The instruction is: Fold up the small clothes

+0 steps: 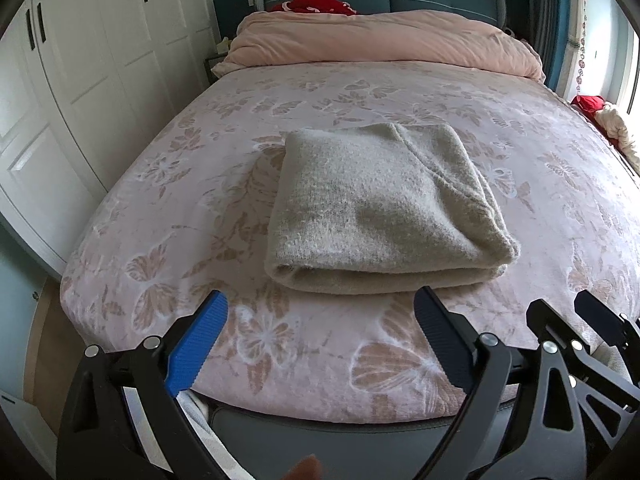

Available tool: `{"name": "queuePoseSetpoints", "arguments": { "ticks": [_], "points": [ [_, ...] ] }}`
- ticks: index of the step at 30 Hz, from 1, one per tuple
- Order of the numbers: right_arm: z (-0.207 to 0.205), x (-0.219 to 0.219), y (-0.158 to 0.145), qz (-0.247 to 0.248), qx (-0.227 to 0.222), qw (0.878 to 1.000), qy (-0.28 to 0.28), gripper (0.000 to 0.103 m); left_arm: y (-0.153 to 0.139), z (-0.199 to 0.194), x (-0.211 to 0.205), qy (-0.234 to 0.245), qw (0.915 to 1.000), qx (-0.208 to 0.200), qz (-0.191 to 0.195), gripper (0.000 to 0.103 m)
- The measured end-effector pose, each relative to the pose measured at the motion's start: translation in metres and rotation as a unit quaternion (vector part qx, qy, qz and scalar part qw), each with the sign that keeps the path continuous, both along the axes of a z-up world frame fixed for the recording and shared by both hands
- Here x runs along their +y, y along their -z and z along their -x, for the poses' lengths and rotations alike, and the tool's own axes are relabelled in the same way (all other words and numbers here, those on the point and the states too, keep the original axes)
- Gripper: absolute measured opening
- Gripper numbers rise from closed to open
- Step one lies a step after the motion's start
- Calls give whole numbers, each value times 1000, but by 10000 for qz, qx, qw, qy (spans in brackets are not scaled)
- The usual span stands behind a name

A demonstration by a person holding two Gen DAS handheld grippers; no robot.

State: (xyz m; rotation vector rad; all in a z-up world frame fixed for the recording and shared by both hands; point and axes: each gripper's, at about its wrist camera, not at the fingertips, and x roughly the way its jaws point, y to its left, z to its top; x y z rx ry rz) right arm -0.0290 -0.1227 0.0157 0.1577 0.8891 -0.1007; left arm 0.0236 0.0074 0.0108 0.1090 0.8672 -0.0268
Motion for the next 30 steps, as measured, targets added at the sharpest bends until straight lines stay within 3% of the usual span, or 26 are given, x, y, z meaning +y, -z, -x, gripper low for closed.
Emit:
{"name": "queuePoseSetpoints", "arguments": {
  "ticks": [6, 30],
  "points": [
    [1, 0, 3, 47, 44, 9999, 79, 56, 1, 1, -4, 27, 9999, -55, -146, 89],
    [0, 15, 11, 160, 135, 9997, 145, 56, 13, -4, 6, -105, 9998, 139, -67, 86]
  ]
}}
